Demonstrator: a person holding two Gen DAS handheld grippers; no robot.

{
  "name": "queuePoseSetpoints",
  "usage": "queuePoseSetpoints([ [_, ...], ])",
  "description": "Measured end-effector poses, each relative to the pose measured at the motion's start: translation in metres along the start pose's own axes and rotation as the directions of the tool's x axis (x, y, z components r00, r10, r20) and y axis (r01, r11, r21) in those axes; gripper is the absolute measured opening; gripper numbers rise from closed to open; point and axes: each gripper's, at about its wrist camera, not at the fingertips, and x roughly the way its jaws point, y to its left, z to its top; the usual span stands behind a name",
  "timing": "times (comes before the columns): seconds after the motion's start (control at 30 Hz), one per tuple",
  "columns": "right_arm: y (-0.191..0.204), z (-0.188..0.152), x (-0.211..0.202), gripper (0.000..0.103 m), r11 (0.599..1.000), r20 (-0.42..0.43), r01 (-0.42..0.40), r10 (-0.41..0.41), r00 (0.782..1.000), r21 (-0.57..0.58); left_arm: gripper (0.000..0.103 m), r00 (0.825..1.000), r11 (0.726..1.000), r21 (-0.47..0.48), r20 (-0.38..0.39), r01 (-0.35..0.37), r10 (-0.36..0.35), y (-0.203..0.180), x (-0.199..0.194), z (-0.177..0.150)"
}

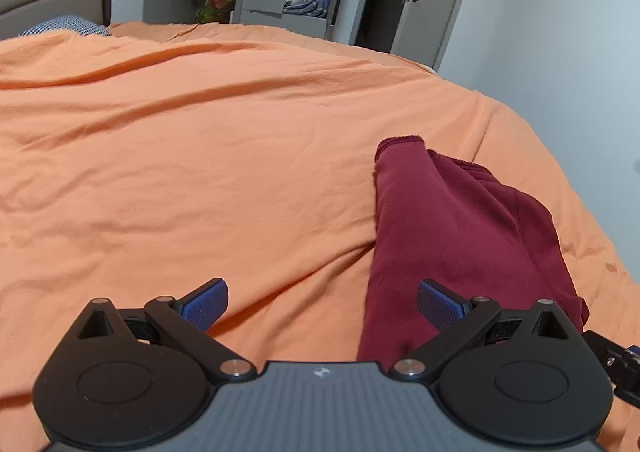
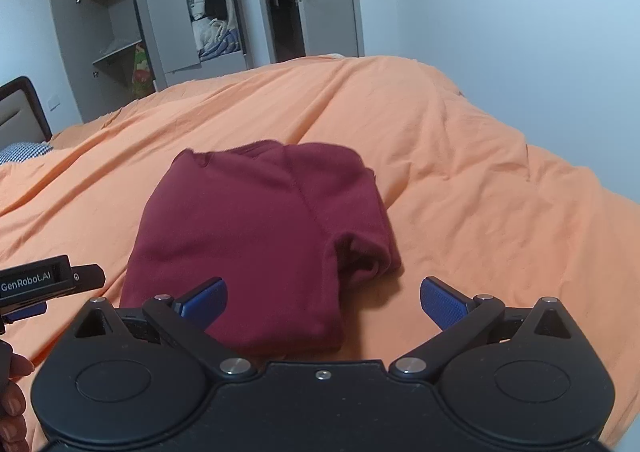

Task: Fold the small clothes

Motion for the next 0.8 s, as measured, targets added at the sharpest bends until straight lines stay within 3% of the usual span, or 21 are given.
queuePoseSetpoints([
  [0.37, -0.026, 0.040, 0.039, 0.102, 0.999, 0.036, 0.027, -0.029, 0.999, 0.043, 0.103, 0.998, 0.995, 0.076, 0.024, 0.057, -0.058, -0.028, 0.034, 0.035],
  [0.8, -0.041, 0.056, 0.089, 0.102, 0.997, 0.017, 0.055, -0.056, 0.998, 0.060, 0.103, 0.995, 0.988, 0.120, -0.022, 0.100, -0.098, -0.046, 0.066, 0.042],
])
